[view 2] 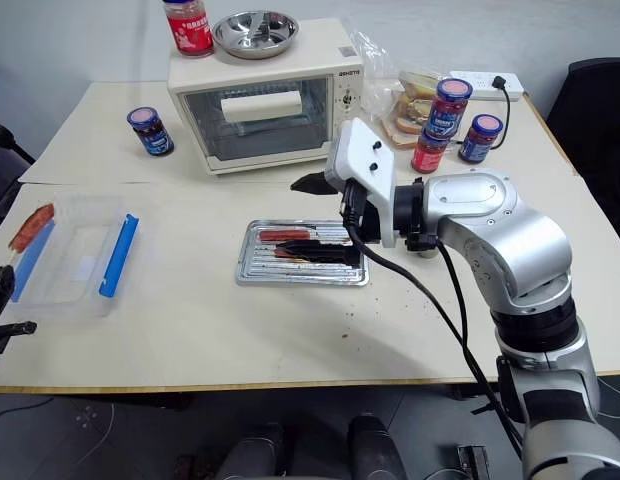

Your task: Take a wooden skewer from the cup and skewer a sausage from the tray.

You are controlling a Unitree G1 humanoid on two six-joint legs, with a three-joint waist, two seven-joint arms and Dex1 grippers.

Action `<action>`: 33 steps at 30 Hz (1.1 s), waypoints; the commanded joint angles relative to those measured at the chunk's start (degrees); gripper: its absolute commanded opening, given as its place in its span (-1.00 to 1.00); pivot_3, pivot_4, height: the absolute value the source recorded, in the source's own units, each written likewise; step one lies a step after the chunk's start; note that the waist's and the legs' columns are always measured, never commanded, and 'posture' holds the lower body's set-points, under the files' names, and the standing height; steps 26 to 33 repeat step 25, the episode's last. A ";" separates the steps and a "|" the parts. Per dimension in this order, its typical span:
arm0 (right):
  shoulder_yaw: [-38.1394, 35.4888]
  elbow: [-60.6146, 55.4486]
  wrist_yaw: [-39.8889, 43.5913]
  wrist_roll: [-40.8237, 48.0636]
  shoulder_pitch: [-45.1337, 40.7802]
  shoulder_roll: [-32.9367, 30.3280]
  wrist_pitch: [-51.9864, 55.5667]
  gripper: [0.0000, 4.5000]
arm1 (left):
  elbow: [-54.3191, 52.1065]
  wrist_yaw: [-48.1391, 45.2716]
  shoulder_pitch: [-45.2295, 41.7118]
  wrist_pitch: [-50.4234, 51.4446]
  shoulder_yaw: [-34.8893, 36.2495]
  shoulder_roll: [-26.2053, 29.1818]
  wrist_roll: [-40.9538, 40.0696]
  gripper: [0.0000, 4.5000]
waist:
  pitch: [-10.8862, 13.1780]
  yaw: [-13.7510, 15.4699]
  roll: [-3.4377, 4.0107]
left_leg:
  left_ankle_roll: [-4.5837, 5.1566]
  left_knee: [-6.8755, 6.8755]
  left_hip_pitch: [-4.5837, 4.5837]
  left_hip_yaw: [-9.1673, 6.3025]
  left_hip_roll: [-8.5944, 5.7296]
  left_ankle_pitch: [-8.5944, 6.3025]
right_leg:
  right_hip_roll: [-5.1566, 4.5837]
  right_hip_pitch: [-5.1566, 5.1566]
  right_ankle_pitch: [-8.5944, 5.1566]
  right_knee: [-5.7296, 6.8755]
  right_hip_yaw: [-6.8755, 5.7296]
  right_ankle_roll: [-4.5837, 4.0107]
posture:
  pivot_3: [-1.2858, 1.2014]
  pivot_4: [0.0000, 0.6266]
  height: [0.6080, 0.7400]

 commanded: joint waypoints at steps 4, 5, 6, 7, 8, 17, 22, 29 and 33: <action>-0.67 -0.98 -1.21 0.34 -0.35 0.09 -0.69 1.00 | 8.69 -1.78 -4.76 -5.79 -4.06 4.38 2.99 -0.68 | -0.03 -0.03 -0.05 | 0.00 -0.01 0.00 0.00 -0.01 0.00 | -0.01 0.00 0.00 0.00 0.00 0.00 | 0.03 -0.52 1.00; -0.77 -1.04 -1.40 0.44 -0.26 0.08 -0.56 1.00 | 8.98 -1.82 -5.16 -6.37 -4.63 4.52 3.14 -0.59 | -0.03 -0.04 -0.05 | 0.00 -0.01 0.00 0.00 -0.01 0.00 | -0.01 -0.01 0.00 -0.01 0.00 0.00 | 0.03 -0.52 1.00; -0.84 -1.07 -1.63 0.54 -0.19 0.13 -0.41 1.00 | 9.21 -1.63 -5.55 -6.84 -5.05 4.70 3.29 -0.47 | -0.03 -0.15 -0.05 | 0.00 -0.02 0.00 0.00 -0.01 0.00 | -0.01 -0.01 0.00 -0.01 0.00 0.00 | 0.03 -0.52 1.00; -0.95 -1.15 -1.86 0.69 -0.09 0.14 -0.23 1.00 | 9.11 -1.49 -5.63 -7.20 -5.27 4.75 3.28 -0.37 | -0.03 -0.23 -0.05 | 0.00 -0.04 0.00 0.00 -0.01 -0.01 | -0.01 -0.02 0.00 -0.02 0.02 0.00 | 0.03 -0.52 1.00; -1.00 -1.21 -2.08 0.79 -0.03 0.18 -0.07 1.00 | 8.93 -1.36 -5.53 -7.46 -5.38 4.81 3.27 -0.29 | -0.03 -0.33 -0.06 | 0.00 -0.06 0.00 0.00 -0.01 -0.01 | -0.01 -0.03 0.00 -0.02 0.02 0.00 | 0.03 -0.52 1.00; -1.77 -0.44 -1.39 2.25 0.41 -1.70 1.72 1.00 | -2.32 -6.52 13.15 -2.89 6.90 5.51 -5.00 0.15 | -0.02 -0.35 -0.07 | -0.01 -0.12 -0.01 0.02 0.05 -0.04 | -0.01 -0.04 0.00 -0.12 0.04 -0.01 | 0.03 -0.52 1.00; -3.02 2.28 -0.59 6.20 -0.92 -2.91 8.10 1.00 | -4.26 -15.91 27.06 -0.37 14.72 7.72 -9.20 0.15 | -0.01 -0.04 -0.06 | 0.04 -0.12 0.05 0.01 0.07 -0.06 | -0.03 0.12 -0.02 -0.28 0.02 -0.04 | 0.03 -0.52 1.00; -3.38 3.40 -0.09 7.54 -1.44 -3.69 10.12 1.00 | -2.11 -20.05 30.70 -1.34 17.46 9.38 -9.73 0.15 | 0.00 0.04 -0.06 | 0.13 -0.12 0.05 0.00 0.06 -0.12 | -0.07 0.18 -0.03 -0.35 0.01 -0.05 | 0.03 -0.52 1.00; -3.38 3.40 -0.09 7.54 -1.44 -3.69 10.12 1.00 | -2.11 -20.05 30.70 -1.34 17.46 9.38 -9.73 0.15 | 0.00 0.04 -0.06 | 0.13 -0.12 0.05 0.00 0.06 -0.12 | -0.07 0.18 -0.03 -0.35 0.01 -0.05 | 0.03 -0.52 1.00</action>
